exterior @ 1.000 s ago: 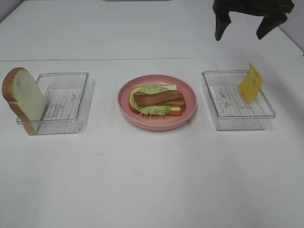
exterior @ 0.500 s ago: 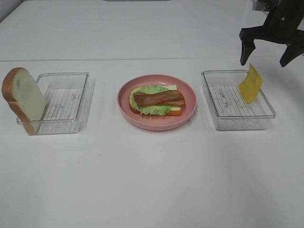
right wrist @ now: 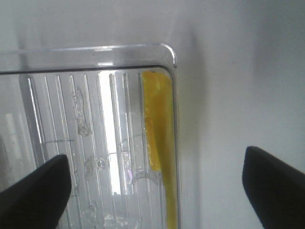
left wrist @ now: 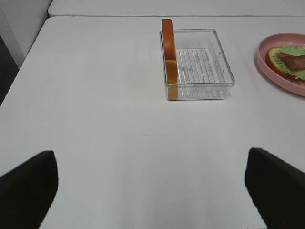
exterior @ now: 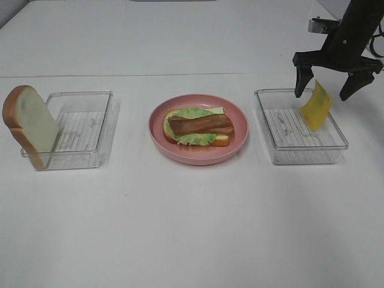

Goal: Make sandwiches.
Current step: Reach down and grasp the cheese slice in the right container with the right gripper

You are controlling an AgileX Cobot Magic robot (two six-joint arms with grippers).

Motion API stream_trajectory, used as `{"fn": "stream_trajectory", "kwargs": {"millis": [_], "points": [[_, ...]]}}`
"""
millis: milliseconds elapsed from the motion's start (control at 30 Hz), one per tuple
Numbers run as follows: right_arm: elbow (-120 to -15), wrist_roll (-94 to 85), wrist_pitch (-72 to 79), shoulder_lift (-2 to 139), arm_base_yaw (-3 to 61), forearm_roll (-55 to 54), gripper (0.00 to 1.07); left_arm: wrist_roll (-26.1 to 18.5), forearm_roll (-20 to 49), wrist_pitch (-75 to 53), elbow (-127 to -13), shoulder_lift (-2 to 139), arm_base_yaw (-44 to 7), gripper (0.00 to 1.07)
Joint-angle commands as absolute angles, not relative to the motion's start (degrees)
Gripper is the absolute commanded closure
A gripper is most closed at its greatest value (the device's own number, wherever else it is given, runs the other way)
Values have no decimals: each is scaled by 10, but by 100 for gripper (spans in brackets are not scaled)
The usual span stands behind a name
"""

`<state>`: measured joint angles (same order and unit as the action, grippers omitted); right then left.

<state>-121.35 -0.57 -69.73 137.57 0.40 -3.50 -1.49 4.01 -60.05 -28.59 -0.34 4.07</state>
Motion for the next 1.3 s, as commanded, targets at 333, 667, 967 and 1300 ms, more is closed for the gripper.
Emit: {"fn": "stream_trajectory", "kwargs": {"millis": [333, 667, 967, 1300], "points": [[-1217, -21, -709, 1389, 3, -34, 32, -10, 44, -592, -286, -14, 40, 6], [-1217, -21, -705, 1389, 3, -28, 52, -10, 44, -592, -286, -14, 40, 6], [-1217, -16, -704, 1389, 3, -18, 86, -10, 44, -592, -286, -14, 40, 6], [-1217, -17, -706, 1389, 3, -19, 86, -10, 44, -592, -286, -14, 40, 6]]}}
